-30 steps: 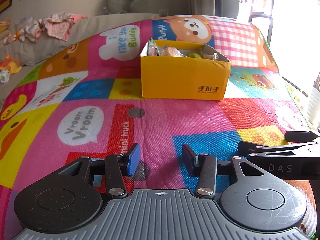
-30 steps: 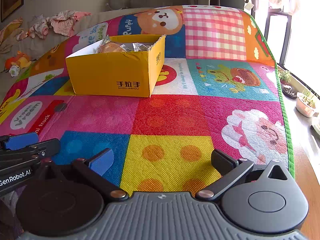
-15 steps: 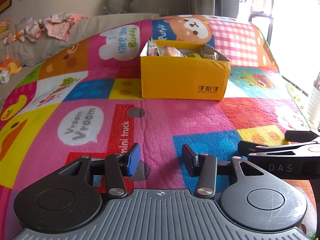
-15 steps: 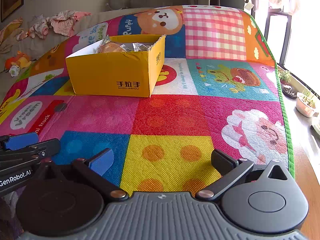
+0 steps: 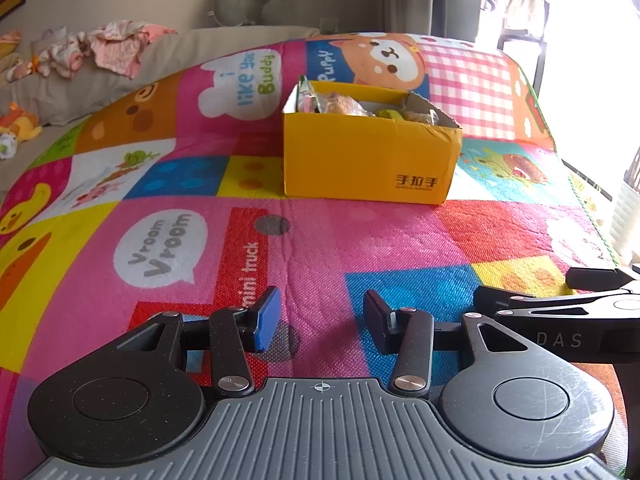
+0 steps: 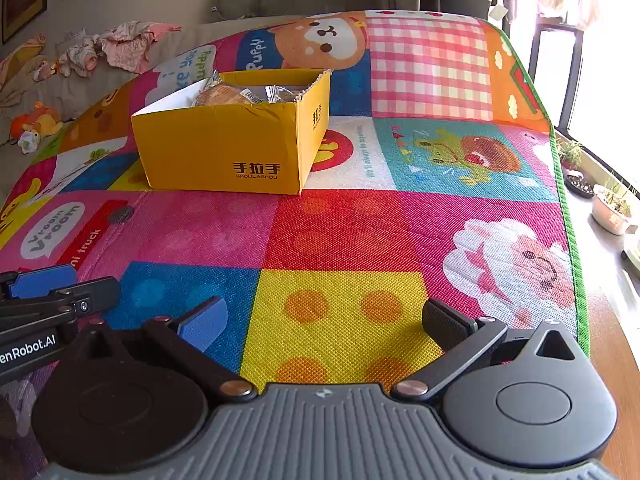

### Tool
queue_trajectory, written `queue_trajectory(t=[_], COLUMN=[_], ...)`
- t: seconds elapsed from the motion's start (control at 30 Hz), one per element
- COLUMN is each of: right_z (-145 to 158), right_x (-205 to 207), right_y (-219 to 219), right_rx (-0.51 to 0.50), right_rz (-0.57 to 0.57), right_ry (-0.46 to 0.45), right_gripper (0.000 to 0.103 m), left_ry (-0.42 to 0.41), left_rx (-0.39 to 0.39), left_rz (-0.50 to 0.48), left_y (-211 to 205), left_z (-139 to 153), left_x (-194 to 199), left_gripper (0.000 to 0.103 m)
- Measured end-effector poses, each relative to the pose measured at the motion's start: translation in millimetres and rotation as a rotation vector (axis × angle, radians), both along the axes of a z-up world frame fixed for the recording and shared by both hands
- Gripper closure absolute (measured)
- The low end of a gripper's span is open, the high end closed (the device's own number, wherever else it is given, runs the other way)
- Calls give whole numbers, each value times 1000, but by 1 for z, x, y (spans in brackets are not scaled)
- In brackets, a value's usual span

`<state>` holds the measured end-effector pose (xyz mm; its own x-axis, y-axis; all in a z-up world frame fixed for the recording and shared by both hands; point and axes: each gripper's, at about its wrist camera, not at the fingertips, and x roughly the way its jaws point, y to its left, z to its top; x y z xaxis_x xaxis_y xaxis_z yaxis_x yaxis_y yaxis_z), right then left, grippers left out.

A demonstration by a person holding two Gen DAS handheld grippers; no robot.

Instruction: Organize objects

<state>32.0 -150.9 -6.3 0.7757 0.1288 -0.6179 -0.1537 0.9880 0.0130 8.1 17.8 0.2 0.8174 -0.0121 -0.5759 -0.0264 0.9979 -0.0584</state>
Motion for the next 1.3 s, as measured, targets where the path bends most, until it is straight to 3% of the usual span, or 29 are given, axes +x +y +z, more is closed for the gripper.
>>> queue_trajectory(t=[1.3], right_z=[0], right_x=[0], right_y=[0], right_rx=[0], right_rz=[0], right_ry=[0], right_gripper=[0], left_ry=[1], left_rx=[3], left_rz=[-3], left_y=[-1], left_z=[0], left_x=[-1], left_gripper=[53])
